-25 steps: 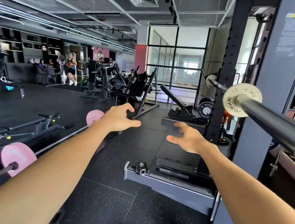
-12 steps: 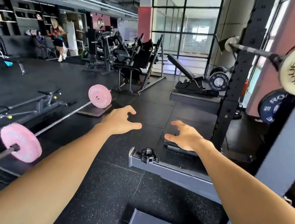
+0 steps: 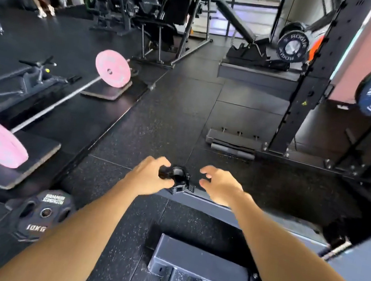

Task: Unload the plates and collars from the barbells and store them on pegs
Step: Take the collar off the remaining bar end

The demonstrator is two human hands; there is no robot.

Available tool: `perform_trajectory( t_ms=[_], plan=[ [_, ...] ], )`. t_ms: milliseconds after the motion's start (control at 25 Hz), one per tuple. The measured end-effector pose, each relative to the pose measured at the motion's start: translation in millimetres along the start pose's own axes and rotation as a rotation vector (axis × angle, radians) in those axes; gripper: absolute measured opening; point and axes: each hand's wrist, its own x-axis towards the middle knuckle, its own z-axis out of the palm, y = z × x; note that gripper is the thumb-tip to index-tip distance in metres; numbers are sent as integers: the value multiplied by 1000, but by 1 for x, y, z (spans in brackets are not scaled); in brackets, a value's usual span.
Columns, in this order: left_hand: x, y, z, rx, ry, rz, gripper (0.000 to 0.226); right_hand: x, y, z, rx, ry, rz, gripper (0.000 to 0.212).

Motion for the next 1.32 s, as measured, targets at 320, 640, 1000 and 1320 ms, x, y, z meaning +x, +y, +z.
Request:
perform_trajectory(
  t_ms=[320, 640, 1000, 1320],
  plan=[
    [54, -40, 87, 159, -58, -14, 52, 52, 24, 72, 74, -65, -5, 40],
    [44, -38, 77, -15, 76, 64, 20, 42, 13, 61, 66, 1, -19, 23],
    [-39, -24, 0, -82, 123, 117, 31, -42, -23, 16, 227, 121, -150, 10],
    [-195, 25, -61, -134, 361, 261, 18, -201, -70, -25, 315, 238, -297, 11]
  ],
)
